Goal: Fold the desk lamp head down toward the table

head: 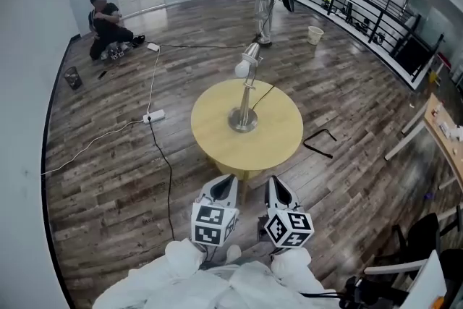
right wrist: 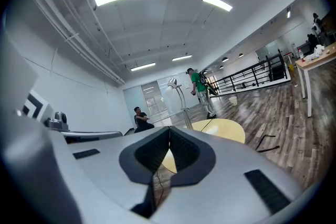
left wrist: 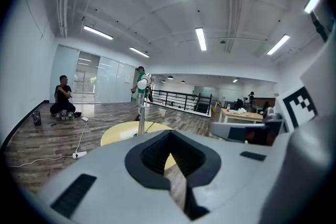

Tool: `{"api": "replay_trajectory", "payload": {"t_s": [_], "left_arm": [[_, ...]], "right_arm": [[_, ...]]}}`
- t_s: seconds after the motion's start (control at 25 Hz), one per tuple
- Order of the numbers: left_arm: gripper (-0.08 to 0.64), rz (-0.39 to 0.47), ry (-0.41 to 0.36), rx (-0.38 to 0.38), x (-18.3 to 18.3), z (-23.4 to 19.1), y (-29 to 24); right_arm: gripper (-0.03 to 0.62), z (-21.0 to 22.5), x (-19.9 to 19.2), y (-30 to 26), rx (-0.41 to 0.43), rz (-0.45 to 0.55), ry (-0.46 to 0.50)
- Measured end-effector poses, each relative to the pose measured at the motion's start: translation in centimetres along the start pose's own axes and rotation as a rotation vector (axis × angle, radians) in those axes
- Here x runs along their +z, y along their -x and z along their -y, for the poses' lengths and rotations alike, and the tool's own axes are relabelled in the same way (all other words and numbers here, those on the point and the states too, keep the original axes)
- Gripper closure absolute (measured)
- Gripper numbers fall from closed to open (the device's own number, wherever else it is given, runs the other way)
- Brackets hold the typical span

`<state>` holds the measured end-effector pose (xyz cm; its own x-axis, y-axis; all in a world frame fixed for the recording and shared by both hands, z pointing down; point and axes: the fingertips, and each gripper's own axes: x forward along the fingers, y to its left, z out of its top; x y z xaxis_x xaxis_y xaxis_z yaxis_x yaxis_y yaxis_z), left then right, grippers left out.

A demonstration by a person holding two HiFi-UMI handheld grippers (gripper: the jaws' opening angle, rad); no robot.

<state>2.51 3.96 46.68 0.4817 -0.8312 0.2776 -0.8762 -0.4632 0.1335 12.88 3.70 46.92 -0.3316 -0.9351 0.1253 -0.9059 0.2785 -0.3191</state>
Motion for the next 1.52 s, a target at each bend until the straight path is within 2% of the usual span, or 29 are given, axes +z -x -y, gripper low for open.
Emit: {"api": "replay_trajectory", "payload": {"t_s": [0.24, 0.56, 0.84, 1.24, 1.52], "left_arm": [[0.558, -0.018, 0.006, 0.02, 0.2, -1.0, -3.6], [0.558, -0.039, 0.019, 0.045, 1.2, -4.4, -8.0], [0.558, -0.038, 0.015, 0.014, 3.2, -7.6, -14.2], [0.558, -0.025, -0.01, -0.026, 7.0, -12.5, -22.1], [0.558, -0.075, 0.006, -0.04, 6.1, -13.9, -26.3]], "right_arm": [[0.578, 2.6, 0.2, -3.5, 0.017, -0.028, -0.002], [0.578, 3.9, 0.2, -9.0, 0.03, -0.063, -0.002], [0.578, 5.6, 0.8, -15.5, 0.012, -0.074, 0.009], [0.578, 7.1, 4.2, -25.2, -0.001, -0.039, 0.023], [0.578, 8.9, 3.2, -28.3, -0.004, -0.071, 0.022]]}}
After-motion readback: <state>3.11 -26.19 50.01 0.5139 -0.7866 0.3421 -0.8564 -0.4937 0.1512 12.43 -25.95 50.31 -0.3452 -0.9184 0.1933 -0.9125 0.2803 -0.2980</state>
